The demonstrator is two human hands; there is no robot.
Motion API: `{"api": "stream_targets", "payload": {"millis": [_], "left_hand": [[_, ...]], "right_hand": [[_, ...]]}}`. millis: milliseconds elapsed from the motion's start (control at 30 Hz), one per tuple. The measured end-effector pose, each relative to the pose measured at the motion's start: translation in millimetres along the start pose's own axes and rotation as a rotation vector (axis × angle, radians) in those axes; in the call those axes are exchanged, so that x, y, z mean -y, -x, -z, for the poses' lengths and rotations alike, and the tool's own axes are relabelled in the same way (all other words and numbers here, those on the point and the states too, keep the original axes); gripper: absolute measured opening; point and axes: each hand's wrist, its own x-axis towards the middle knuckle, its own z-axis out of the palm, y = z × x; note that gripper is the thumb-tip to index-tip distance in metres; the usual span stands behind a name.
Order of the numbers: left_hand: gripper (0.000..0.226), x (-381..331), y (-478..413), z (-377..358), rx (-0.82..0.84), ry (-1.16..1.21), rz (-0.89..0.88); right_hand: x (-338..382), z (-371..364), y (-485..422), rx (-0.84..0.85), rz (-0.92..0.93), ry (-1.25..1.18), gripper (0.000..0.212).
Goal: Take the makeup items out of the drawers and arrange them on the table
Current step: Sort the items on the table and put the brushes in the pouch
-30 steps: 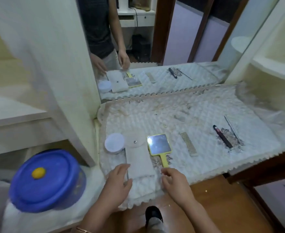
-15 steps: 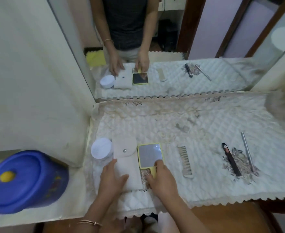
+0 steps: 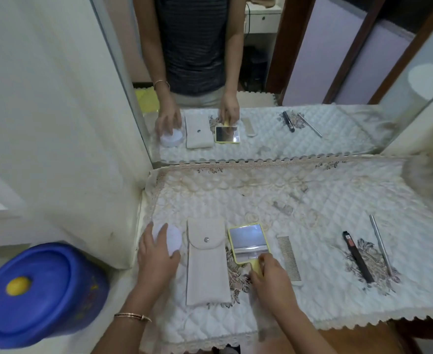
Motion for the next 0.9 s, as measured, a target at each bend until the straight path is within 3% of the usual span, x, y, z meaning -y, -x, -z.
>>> {"api": "stream_targets", "payload": {"millis": [167, 333, 433, 567, 700, 900], "left_hand": [[0.091, 18.0, -22.6, 1.7, 0.199, -0.010, -0.020], [0.096, 14.1, -10.7, 12.5, 0.148, 0.091, -0.071], [0.110, 3.7, -0.1, 17.9, 0.108, 0.165, -0.152], [0.111, -27.1, 14.6, 27.4, 0.388, 0.347, -0.282], [0.101, -44.9, 21.8, 27.0, 0.469, 0.531, -0.259], [0.098, -67.7, 34.2, 19.7, 0.483, 0.676, -0.227]], "right_hand": [[9.3, 4.4, -4.3, -0.065, 0.016, 0.067, 0.031], [35.9, 12.7, -11.9, -0.100, 0.129, 0.047, 0.039], [68.8, 18.2, -10.3, -0.037, 0.267, -0.206, 0.036], [103.7, 33.8, -5.9, 0.201, 0.439, -0.362, 0.050], [97.3, 57.3, -3.7, 0.383, 0.253, -0.450, 0.064], [72.3, 73.9, 1.8, 0.400, 0.095, -0.539, 0.065]]}}
